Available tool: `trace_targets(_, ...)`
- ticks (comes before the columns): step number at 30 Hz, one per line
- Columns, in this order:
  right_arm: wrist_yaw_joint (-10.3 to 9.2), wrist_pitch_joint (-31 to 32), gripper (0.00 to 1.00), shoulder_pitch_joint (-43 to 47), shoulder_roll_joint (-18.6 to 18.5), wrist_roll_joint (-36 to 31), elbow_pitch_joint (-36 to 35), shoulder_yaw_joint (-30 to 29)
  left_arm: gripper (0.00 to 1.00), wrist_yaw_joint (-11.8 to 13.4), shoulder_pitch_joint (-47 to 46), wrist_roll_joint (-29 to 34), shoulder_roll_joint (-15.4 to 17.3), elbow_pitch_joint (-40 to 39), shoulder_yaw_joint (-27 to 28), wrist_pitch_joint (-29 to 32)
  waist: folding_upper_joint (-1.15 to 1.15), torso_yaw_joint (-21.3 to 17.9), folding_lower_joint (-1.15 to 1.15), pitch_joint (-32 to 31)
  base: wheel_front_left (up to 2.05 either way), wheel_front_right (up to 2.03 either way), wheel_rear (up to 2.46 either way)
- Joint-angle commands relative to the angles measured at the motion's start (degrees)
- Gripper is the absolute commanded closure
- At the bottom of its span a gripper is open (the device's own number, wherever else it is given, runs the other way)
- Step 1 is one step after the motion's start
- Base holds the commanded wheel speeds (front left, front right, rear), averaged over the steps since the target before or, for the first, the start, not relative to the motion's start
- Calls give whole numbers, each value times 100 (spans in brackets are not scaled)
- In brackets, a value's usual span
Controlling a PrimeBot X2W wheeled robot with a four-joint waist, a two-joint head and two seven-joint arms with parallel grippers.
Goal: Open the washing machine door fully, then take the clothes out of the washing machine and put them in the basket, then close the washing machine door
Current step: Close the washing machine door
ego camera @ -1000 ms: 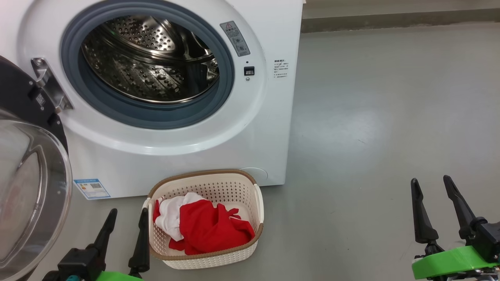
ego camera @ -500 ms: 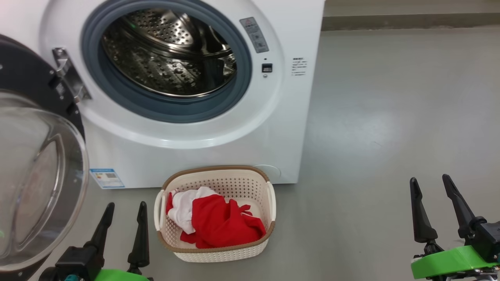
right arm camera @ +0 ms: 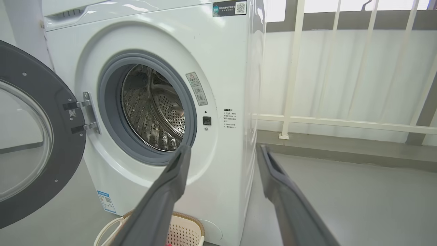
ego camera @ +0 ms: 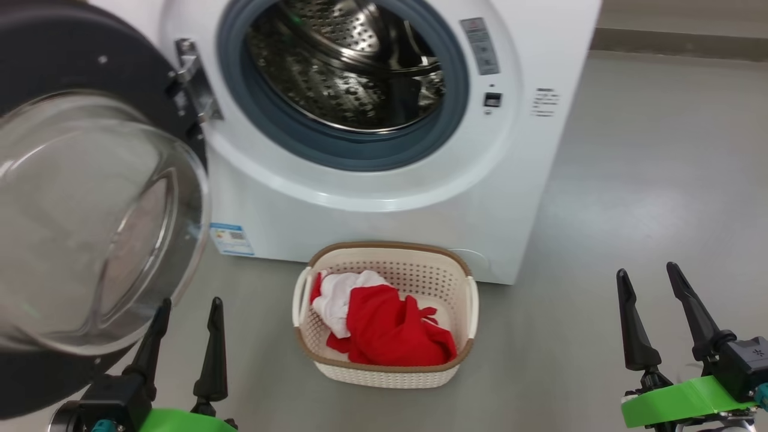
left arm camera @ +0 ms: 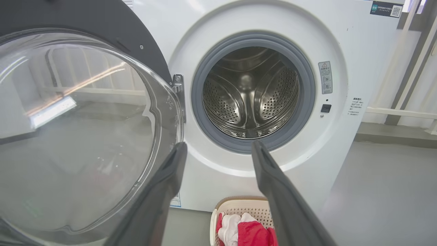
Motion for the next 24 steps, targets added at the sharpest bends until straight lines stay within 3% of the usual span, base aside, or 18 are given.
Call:
trace_targets(1, 36, -37, 0, -253, -77, -85, -176, 166, 0, 65, -183, 53, 136, -217, 179, 8, 0, 396, 0, 18, 0, 0, 0)
trace_targets(14, 36, -37, 0, -395, -77, -161, -136, 497, 0, 246, -90, 125, 237, -534, 212, 103, 0, 1186, 0, -114, 0, 0, 0)
trace_targets(24, 36, -37, 0, -466, -77, -99, -101, 621, 0, 345, -16, 95, 283, -627, 249, 180, 0, 1553, 0, -132, 0, 0, 0)
